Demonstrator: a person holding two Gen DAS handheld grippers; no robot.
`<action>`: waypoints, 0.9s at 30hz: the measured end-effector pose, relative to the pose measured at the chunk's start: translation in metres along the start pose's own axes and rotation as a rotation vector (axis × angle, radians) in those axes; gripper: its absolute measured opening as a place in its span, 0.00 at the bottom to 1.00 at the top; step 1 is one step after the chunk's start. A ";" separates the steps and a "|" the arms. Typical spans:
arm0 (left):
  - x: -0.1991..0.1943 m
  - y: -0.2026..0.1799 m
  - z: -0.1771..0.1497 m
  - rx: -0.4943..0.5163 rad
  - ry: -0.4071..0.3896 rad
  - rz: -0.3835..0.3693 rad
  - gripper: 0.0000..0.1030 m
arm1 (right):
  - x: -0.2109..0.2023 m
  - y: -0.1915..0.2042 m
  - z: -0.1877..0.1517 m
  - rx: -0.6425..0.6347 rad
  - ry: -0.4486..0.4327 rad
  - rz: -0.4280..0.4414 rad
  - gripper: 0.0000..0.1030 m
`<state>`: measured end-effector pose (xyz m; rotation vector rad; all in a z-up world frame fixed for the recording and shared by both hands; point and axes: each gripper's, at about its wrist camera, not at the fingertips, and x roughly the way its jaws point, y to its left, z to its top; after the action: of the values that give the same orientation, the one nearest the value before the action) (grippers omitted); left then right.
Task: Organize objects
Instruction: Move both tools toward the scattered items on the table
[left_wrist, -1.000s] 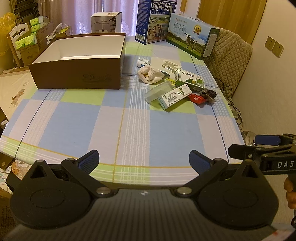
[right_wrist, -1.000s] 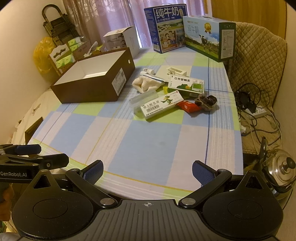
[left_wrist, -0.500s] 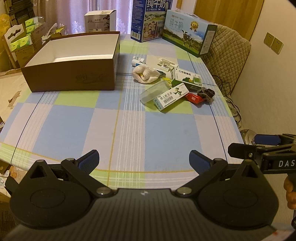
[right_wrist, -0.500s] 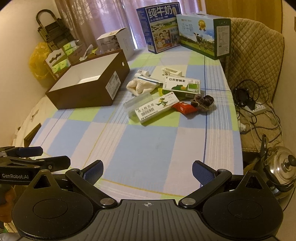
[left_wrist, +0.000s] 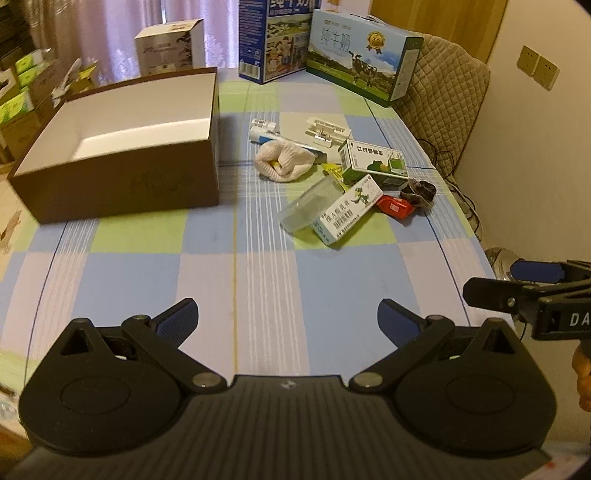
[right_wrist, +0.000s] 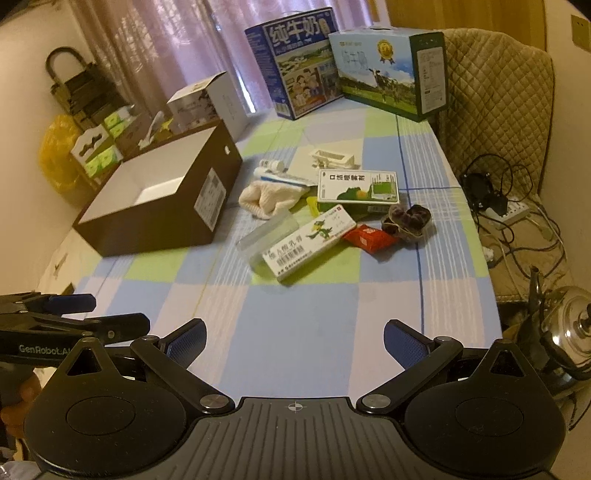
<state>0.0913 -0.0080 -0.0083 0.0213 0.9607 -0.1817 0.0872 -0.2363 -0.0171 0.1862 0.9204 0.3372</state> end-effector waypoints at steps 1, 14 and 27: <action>0.004 0.003 0.005 0.012 -0.001 -0.003 0.99 | 0.002 -0.001 0.002 0.014 -0.002 -0.004 0.97; 0.053 0.015 0.052 0.197 -0.002 -0.084 0.99 | 0.025 -0.012 0.010 0.154 0.020 -0.125 0.89; 0.117 0.017 0.059 0.368 0.021 -0.130 0.90 | 0.039 -0.015 0.010 0.264 0.029 -0.224 0.89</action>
<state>0.2079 -0.0139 -0.0712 0.3004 0.9398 -0.4771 0.1203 -0.2365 -0.0445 0.3183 1.0030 0.0099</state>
